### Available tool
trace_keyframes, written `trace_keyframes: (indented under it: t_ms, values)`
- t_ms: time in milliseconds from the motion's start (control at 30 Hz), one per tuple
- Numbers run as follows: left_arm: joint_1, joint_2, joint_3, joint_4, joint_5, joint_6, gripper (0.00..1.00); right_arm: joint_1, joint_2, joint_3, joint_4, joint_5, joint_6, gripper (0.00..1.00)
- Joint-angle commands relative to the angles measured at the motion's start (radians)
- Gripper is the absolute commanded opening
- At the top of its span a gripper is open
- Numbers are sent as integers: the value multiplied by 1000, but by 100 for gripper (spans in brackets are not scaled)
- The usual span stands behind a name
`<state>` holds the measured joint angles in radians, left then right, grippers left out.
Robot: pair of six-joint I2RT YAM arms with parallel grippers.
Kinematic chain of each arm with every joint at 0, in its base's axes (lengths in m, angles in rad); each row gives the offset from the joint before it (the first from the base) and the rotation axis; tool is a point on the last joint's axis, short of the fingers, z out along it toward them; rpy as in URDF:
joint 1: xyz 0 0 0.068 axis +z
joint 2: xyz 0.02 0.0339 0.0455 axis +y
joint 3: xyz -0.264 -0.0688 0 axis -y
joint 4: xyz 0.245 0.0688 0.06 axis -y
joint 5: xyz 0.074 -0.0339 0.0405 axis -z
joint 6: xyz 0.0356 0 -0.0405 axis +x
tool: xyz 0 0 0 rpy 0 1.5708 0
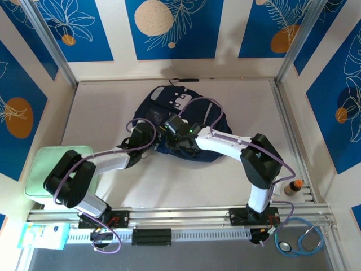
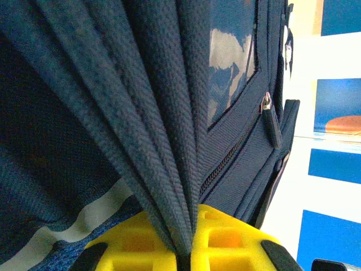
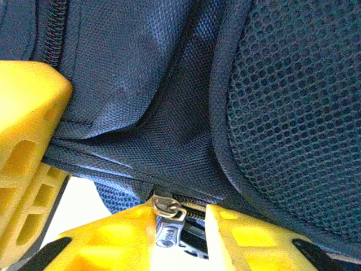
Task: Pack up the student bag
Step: Zip the student bag at the center of the table.
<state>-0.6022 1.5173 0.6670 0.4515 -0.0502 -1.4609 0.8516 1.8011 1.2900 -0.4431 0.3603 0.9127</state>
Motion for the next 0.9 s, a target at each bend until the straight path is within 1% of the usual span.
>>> trace_keyframes:
  t_ms: [0,133,267,367,433,533,700,767,867]
  values:
    - [-16,-16,43,119,90,-3,0,-8,43,38,0,99,-9,29]
    - [-16,-20,48,115,101,5,0,-11,74,57,-27,111,-11,29]
    - [-16,-26,42,113,95,11,0,-17,71,51,-31,105,-22,22]
    - [-13,-26,39,111,93,13,0,-24,53,34,-35,86,-51,21]
    - [-10,-27,34,115,93,13,0,-32,28,6,-28,74,-60,20]
    - [-5,-25,28,116,93,14,0,-55,-9,-53,-3,16,-97,20]
    - [7,-19,28,104,104,31,0,-78,-74,-141,20,-23,-147,17]
    - [26,-16,20,89,111,38,0,-79,-105,-190,52,-23,-181,15]
    - [44,-13,-8,104,113,37,0,-85,-132,-235,50,-1,-200,13]
